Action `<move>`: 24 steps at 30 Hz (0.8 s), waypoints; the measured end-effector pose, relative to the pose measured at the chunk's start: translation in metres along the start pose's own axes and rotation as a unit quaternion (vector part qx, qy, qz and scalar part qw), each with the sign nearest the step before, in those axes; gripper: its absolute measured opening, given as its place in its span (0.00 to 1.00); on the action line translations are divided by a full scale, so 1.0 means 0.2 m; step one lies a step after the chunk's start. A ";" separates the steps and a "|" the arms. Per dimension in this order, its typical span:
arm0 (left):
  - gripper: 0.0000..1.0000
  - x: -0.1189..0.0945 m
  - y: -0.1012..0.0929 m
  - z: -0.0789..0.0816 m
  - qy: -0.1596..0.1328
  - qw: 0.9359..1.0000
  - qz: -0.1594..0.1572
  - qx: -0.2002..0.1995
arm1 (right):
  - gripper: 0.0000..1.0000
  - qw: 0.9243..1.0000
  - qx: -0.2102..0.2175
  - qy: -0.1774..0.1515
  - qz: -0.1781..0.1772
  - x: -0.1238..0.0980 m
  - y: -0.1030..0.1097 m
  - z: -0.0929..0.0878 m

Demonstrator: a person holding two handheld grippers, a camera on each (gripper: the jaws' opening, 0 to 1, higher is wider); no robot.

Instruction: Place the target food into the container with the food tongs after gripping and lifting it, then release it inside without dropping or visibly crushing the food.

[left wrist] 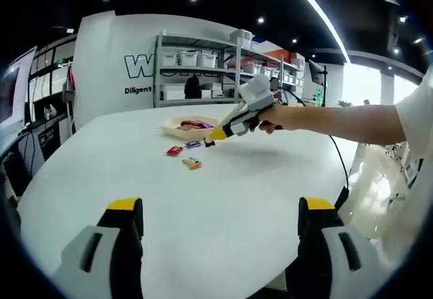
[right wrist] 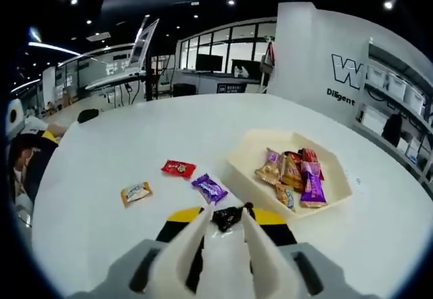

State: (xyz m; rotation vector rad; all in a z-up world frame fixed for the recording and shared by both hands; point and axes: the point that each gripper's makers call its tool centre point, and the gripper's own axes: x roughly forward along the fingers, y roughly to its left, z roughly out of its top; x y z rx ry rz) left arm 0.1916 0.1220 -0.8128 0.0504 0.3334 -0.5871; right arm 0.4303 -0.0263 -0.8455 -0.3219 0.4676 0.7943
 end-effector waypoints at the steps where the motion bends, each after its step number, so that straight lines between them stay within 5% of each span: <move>1: 0.94 0.00 0.00 0.00 0.000 1.000 -0.001 0.000 | 0.19 1.000 -0.001 0.001 0.001 -0.01 0.00 0.00; 9: 0.94 0.02 -0.04 0.02 0.001 1.000 -0.006 0.008 | 0.19 1.000 -0.003 0.014 -0.002 -0.08 -0.05 -0.07; 13: 0.94 0.02 -0.06 0.03 0.001 1.000 -0.009 0.011 | 0.19 1.000 0.028 -0.011 -0.006 -0.11 -0.06 -0.02; 24: 0.94 0.01 -0.05 0.02 0.003 1.000 -0.005 0.011 | 0.20 0.998 0.058 -0.006 -0.024 0.01 -0.01 -0.02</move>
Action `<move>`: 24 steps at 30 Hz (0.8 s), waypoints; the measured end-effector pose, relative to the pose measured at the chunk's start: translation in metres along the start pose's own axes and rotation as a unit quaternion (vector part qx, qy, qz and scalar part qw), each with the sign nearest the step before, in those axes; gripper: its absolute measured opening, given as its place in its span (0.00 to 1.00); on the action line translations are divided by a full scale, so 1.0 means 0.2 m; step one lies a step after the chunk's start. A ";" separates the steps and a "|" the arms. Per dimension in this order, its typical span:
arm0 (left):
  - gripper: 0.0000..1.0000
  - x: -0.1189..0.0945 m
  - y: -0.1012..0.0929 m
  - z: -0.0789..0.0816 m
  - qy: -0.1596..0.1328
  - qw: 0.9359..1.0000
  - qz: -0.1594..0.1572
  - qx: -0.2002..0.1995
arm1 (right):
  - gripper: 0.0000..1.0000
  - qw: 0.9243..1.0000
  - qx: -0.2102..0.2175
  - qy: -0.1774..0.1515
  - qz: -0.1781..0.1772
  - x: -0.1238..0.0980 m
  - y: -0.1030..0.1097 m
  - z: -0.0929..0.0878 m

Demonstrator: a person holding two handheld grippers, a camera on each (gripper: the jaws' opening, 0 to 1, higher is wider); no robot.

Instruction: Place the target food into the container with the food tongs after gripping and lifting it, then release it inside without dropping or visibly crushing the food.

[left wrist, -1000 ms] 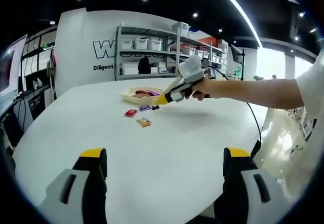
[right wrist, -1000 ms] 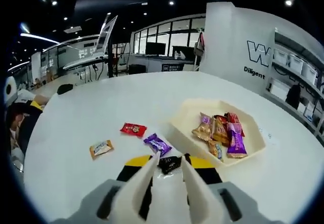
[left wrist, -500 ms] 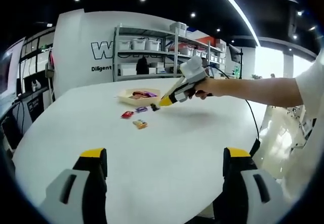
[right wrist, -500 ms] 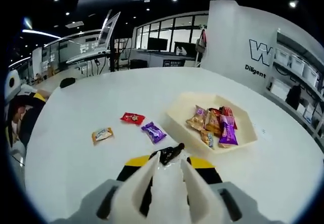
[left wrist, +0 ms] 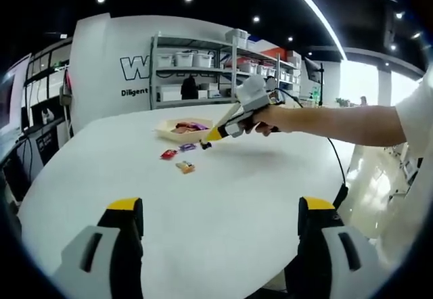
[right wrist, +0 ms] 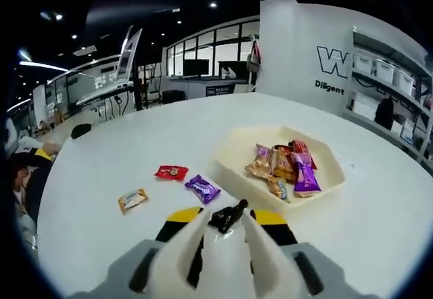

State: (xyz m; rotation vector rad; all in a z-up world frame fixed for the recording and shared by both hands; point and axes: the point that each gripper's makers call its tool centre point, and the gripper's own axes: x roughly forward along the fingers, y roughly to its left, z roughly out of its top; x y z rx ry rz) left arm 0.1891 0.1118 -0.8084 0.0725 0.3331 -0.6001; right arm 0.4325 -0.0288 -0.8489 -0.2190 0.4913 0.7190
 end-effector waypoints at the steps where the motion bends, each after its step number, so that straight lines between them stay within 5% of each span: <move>1: 0.94 0.00 0.01 0.00 0.000 1.000 0.001 0.000 | 0.20 1.000 0.020 -0.006 -0.005 0.00 0.00 0.01; 13: 0.93 -0.01 0.02 -0.01 -0.005 1.000 -0.002 -0.007 | 0.20 0.997 0.059 0.020 -0.038 0.04 0.01 0.00; 24: 0.93 -0.03 0.03 -0.02 -0.009 1.000 -0.001 -0.010 | 0.16 0.999 0.004 0.047 -0.026 -0.05 0.02 -0.04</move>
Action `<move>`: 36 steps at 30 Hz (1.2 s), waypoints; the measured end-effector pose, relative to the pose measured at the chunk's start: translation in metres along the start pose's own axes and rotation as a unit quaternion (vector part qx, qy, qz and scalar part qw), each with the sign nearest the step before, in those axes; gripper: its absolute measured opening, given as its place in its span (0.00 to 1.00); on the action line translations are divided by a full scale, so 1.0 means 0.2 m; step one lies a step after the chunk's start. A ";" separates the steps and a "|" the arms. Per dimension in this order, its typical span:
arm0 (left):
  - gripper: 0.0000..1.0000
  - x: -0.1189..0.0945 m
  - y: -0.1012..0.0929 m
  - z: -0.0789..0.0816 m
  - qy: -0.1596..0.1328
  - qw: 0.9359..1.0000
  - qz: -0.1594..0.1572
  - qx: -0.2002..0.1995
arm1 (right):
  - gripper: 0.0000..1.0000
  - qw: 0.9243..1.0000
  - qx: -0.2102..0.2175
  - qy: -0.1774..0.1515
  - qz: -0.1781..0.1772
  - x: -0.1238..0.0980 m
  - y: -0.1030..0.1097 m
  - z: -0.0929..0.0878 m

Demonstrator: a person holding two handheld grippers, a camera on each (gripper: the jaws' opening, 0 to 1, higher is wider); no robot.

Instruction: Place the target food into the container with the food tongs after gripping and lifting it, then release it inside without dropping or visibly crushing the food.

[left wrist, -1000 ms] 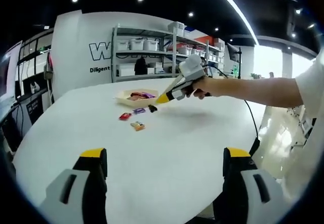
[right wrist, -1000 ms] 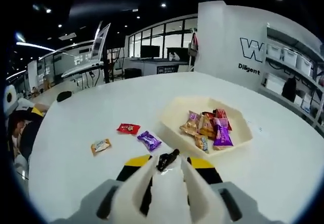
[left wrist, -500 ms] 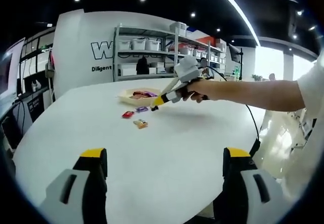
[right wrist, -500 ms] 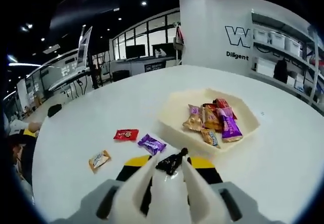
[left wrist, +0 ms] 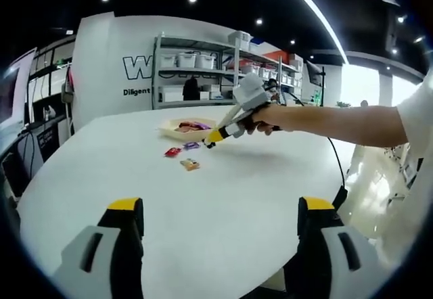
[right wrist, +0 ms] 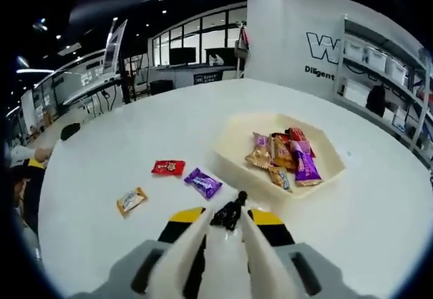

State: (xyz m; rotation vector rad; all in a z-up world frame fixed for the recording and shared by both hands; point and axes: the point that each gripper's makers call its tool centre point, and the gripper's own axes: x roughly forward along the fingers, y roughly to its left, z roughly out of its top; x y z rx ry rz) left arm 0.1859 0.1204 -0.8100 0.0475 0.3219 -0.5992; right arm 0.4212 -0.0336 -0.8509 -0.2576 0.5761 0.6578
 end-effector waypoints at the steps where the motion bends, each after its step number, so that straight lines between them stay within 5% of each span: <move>1: 0.93 0.00 0.00 0.00 0.000 1.000 -0.001 0.000 | 0.16 1.000 -0.004 0.001 -0.002 -0.01 -0.01 -0.01; 12: 0.93 0.01 -0.03 0.01 -0.002 1.000 -0.005 0.005 | 0.19 1.000 -0.004 0.009 0.007 -0.06 -0.02 -0.08; 36: 0.93 -0.04 0.02 0.00 -0.001 1.000 0.007 0.003 | 0.18 1.000 -0.010 -0.003 -0.008 0.02 -0.03 -0.03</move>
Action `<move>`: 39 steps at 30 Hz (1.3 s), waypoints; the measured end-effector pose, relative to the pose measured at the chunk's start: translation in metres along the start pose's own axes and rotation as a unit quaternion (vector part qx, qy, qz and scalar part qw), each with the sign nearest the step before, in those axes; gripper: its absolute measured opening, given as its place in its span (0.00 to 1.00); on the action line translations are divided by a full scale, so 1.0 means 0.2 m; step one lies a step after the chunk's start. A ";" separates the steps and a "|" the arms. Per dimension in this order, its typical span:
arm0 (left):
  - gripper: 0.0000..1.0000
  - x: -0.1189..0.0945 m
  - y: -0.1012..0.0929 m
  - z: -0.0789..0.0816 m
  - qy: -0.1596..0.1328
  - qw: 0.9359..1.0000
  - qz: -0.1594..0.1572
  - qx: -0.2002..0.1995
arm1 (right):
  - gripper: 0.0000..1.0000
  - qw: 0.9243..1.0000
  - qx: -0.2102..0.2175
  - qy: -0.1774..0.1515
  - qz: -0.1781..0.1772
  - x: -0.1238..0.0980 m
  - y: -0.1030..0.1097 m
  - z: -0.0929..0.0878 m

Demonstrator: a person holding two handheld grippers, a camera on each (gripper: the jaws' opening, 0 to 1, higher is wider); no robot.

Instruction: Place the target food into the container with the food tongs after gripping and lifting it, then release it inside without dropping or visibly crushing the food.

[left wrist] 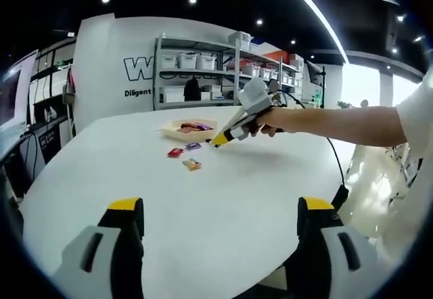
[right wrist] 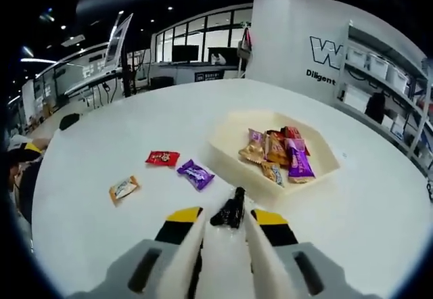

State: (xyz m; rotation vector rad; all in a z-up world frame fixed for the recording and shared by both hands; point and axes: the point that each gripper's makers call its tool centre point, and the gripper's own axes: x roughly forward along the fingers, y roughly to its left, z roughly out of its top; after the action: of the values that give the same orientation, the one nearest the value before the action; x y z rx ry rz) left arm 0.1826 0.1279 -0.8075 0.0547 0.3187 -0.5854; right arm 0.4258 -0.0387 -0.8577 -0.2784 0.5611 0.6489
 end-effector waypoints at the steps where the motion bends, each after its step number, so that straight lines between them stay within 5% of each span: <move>1: 0.93 0.00 0.00 0.00 0.000 1.000 0.000 -0.001 | 0.16 1.000 0.002 0.001 0.002 0.00 0.01 0.00; 11: 0.93 0.00 -0.01 0.01 -0.001 1.000 -0.001 0.001 | 0.14 1.000 0.008 0.001 0.011 -0.05 0.00 -0.02; 25: 0.93 0.02 -0.03 0.01 -0.002 1.000 -0.007 0.001 | 0.15 0.999 0.014 -0.046 0.007 -0.24 -0.05 0.16; 39: 0.93 0.05 -0.01 0.02 0.000 1.000 -0.008 -0.001 | 0.15 0.998 0.026 -0.064 -0.003 -0.21 -0.16 0.31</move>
State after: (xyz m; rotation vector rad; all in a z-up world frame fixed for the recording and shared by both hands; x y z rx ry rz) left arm 0.1902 0.1202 -0.8071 0.0508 0.3190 -0.6018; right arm 0.4437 -0.0584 -0.7805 -0.1872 0.4534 0.6410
